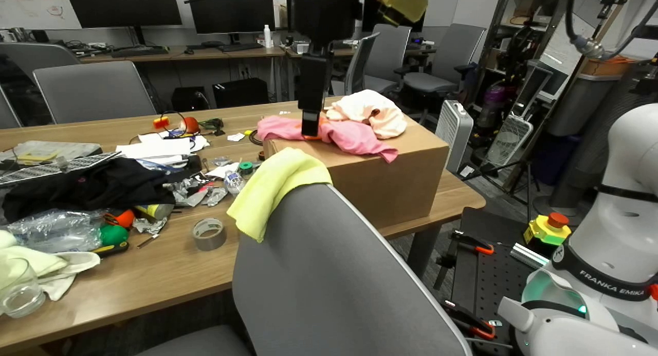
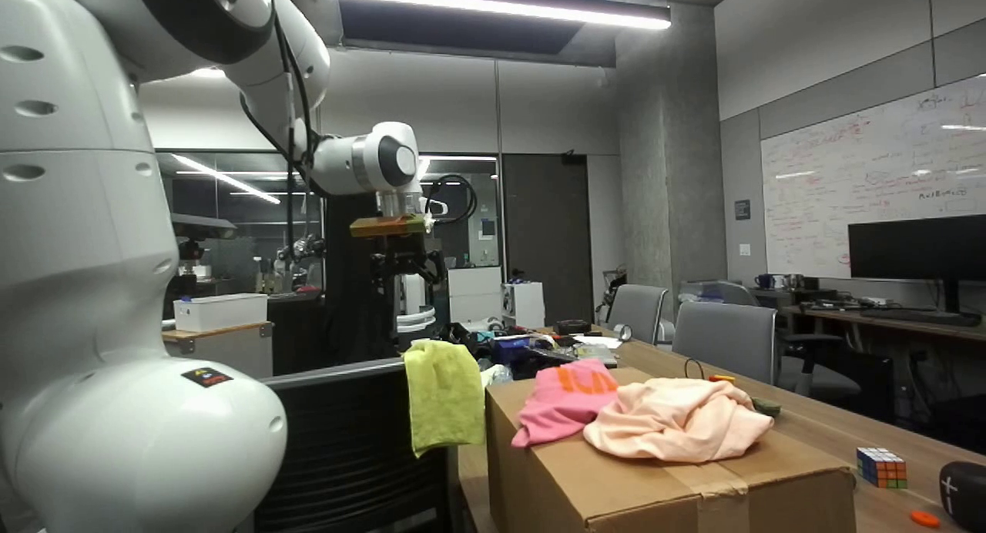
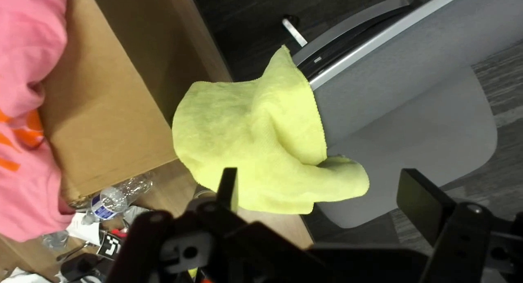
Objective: Put the clothes on the box
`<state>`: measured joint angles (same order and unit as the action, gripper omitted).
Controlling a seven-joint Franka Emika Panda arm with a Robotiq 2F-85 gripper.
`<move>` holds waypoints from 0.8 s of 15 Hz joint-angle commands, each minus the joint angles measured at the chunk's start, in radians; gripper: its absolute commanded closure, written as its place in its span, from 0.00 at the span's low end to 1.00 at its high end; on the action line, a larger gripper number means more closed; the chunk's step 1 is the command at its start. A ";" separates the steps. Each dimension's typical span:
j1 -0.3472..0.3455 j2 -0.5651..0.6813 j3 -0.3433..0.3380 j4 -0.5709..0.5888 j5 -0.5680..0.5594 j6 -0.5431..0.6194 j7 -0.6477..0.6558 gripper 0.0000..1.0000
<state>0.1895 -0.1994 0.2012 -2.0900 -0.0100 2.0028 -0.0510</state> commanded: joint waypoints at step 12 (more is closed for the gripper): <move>-0.012 0.208 -0.013 0.111 -0.048 -0.030 0.064 0.00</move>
<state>0.1675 -0.0215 0.1826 -2.0149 -0.0509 1.9958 -0.0164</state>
